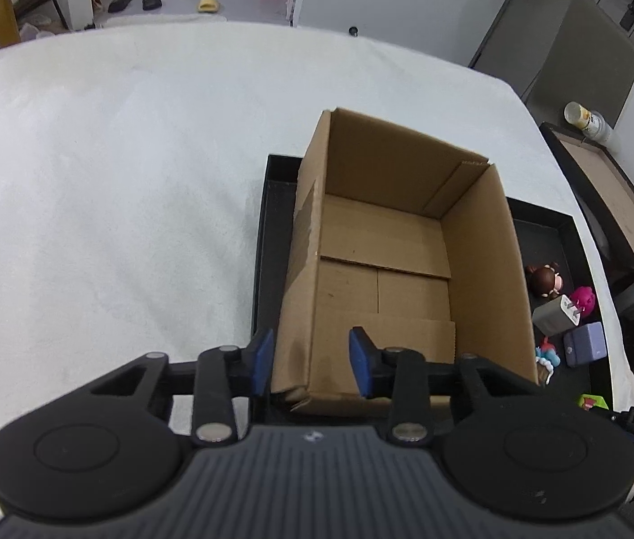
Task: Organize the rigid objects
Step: 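Grasp the cardboard box wall with the left tool while the right tool grasps the green cup, then lift the green cup with the right tool and carry it over the box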
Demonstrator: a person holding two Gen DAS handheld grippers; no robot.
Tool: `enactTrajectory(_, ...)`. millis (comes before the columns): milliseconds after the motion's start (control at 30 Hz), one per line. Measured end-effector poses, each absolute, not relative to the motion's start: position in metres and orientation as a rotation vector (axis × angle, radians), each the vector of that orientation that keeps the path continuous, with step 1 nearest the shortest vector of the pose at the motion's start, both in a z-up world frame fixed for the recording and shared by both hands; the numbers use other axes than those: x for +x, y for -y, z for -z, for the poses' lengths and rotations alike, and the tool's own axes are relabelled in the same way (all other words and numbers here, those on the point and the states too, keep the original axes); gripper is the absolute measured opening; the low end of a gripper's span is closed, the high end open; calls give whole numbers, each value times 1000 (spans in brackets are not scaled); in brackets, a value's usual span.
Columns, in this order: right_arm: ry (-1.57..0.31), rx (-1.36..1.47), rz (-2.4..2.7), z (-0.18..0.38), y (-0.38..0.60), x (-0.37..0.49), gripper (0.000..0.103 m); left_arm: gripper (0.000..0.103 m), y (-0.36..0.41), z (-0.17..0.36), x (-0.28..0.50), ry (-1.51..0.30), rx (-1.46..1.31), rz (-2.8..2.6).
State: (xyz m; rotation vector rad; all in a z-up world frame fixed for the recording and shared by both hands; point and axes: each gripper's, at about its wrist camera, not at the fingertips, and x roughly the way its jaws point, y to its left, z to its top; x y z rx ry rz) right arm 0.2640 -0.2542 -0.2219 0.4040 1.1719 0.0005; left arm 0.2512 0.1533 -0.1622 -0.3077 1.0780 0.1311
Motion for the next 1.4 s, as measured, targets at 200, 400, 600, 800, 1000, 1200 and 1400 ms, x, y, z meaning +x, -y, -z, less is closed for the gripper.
enactTrajectory(200,-1187,405,10,228,250,267,53,27,-156,172,254,-1103,-317,-93)
enactTrajectory(400,-1258,440,18,245,247,267,52,20,-157,179,250,-1095,-312,-107)
enactTrajectory(600,-1252,420,10,238,247,265,51,14,-166,181,248,-1078,-376,-134)
enactTrajectory(800,-1218,398,-15,223,244,265,51,14,-162,178,242,-1061,-353,-134)
enactTrajectory(1000,-1180,377,-43,204,235,266,51,14,-162,180,236,-1020,-387,-147)
enactTrajectory(1200,-1148,359,-60,193,228,267,51,14,-162,181,233,-1014,-407,-157)
enactTrajectory(1400,-1124,335,-92,180,217,267,51,14,-158,181,231,-1007,-405,-161)
